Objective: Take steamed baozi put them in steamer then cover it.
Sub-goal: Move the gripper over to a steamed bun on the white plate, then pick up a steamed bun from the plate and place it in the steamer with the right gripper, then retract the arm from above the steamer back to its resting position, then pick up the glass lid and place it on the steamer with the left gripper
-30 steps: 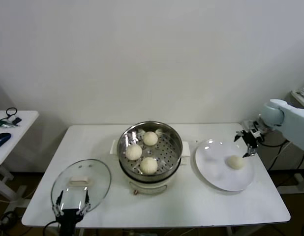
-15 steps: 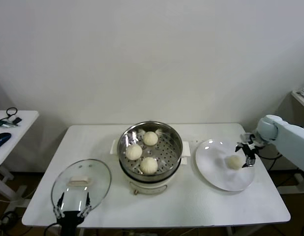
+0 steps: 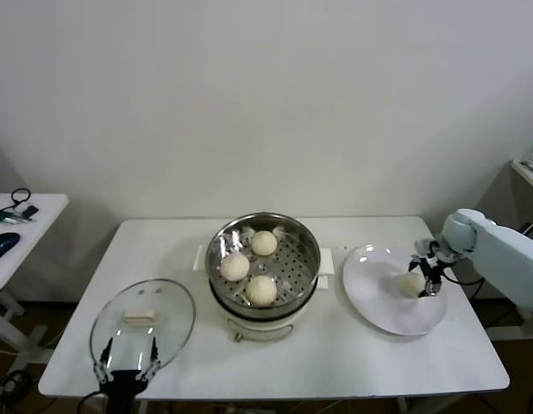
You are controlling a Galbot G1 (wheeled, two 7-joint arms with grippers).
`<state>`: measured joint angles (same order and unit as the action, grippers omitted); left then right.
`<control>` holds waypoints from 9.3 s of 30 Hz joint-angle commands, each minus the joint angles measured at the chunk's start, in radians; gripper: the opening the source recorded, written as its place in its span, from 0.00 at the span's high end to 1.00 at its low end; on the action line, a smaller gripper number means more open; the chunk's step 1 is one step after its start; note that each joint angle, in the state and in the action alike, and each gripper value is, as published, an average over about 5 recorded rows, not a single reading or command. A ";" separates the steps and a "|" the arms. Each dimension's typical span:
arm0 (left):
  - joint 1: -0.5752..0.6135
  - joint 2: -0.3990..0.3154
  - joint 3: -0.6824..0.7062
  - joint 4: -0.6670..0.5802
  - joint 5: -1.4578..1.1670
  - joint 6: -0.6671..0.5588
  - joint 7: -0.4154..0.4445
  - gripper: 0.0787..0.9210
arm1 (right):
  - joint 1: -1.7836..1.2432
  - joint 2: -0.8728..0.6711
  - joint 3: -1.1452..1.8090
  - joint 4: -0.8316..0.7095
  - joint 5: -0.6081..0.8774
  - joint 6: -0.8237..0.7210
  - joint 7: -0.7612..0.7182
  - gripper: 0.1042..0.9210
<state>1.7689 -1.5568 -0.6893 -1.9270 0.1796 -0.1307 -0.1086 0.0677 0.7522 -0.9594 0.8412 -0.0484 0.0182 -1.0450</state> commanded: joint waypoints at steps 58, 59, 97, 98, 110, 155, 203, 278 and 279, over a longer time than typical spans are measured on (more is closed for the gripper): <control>-0.006 0.008 0.004 -0.022 0.004 0.024 0.015 0.12 | 0.580 0.354 -0.642 0.576 0.659 -0.399 0.310 0.30; -0.006 0.008 0.003 -0.022 0.004 0.024 0.015 0.12 | 0.579 0.357 -0.642 0.571 0.658 -0.399 0.310 0.30; -0.075 0.059 0.000 -0.050 -0.032 0.075 0.038 0.12 | -0.341 -0.312 0.695 0.708 0.794 -0.210 0.925 0.12; -0.079 0.063 -0.001 -0.049 -0.027 0.080 0.039 0.12 | -0.425 -0.320 0.776 0.721 0.782 -0.191 0.935 0.12; -0.097 0.076 0.002 -0.039 0.029 0.072 0.043 0.12 | -1.354 -0.015 1.610 0.762 0.602 0.103 0.917 0.12; -0.232 0.210 -0.013 0.425 1.197 0.037 -0.409 0.12 | -1.642 0.400 1.571 0.699 0.390 0.535 0.830 0.12; -0.374 0.247 0.034 0.515 1.088 0.095 -0.313 0.93 | -1.692 0.442 1.590 0.729 0.365 0.570 0.807 0.12; -0.653 0.080 0.763 -0.028 1.379 0.760 0.272 0.94 | -1.643 0.462 1.604 0.771 0.327 0.542 0.829 0.12; -0.651 0.067 0.764 -0.020 1.388 0.756 0.267 0.94 | -1.644 0.462 1.604 0.772 0.327 0.542 0.829 0.12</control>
<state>1.1304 -1.3570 0.0124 -2.0099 1.4449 0.6178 0.1637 -1.5739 1.2132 0.6426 1.6118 0.2713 0.5582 -0.2165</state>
